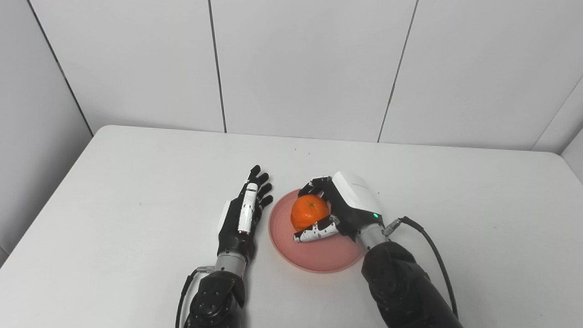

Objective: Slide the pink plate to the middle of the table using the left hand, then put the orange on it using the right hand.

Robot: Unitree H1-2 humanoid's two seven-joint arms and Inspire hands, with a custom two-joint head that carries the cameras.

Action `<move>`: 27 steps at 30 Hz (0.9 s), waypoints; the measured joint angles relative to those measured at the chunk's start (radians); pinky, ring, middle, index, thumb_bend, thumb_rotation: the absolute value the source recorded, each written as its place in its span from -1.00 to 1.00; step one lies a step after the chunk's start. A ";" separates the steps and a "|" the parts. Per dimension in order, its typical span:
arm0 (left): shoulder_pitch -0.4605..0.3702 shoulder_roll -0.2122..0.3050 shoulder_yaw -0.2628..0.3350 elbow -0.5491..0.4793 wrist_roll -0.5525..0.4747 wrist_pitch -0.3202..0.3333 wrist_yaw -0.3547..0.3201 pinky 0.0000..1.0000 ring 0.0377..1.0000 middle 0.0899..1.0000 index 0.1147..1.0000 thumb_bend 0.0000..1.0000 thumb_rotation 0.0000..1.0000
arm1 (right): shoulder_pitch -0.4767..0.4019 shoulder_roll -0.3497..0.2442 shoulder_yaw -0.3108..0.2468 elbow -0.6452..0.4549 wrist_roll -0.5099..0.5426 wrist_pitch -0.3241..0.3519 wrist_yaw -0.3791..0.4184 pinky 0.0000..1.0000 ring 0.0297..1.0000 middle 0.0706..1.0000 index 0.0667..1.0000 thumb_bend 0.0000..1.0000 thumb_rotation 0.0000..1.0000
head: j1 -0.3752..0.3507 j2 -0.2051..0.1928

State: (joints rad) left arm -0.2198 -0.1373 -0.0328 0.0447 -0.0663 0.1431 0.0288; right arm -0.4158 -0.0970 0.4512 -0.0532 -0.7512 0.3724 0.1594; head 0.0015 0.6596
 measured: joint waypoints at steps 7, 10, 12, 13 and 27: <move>0.000 -0.001 0.001 0.000 0.000 0.000 0.000 0.80 0.85 0.87 0.86 -0.28 1.00 | 0.009 -0.013 0.024 0.000 -0.023 0.000 -0.001 -0.54 -0.39 -0.23 -0.09 0.03 -0.74 | -0.002 0.002; 0.000 -0.001 0.001 0.000 0.000 0.000 0.000 0.80 0.85 0.87 0.86 -0.28 1.00 | 0.010 -0.016 0.032 0.000 -0.037 -0.011 -0.005 -0.55 -0.41 -0.24 -0.09 0.03 -0.74 | -0.002 0.000; 0.000 -0.001 0.001 0.001 0.000 0.000 0.000 0.80 0.85 0.88 0.87 -0.28 1.00 | 0.011 -0.019 0.038 0.000 -0.047 -0.019 -0.012 -0.56 -0.42 -0.25 -0.09 0.03 -0.74 | -0.003 0.000; 0.000 -0.001 0.001 0.001 0.000 0.000 0.000 0.81 0.86 0.88 0.87 -0.28 1.00 | 0.012 -0.020 0.038 0.000 -0.049 -0.021 -0.013 -0.57 -0.43 -0.25 -0.09 0.03 -0.74 | -0.003 0.000; 0.000 -0.001 0.003 0.001 0.000 -0.001 0.000 0.80 0.84 0.86 0.86 -0.27 1.00 | 0.020 -0.042 0.045 -0.043 -0.082 -0.040 0.028 0.31 0.47 0.54 0.52 0.66 -0.40 | -0.009 0.002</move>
State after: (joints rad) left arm -0.2199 -0.1386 -0.0299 0.0456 -0.0667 0.1422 0.0288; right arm -0.3955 -0.1388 0.4966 -0.0964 -0.8332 0.3323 0.1869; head -0.0077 0.6611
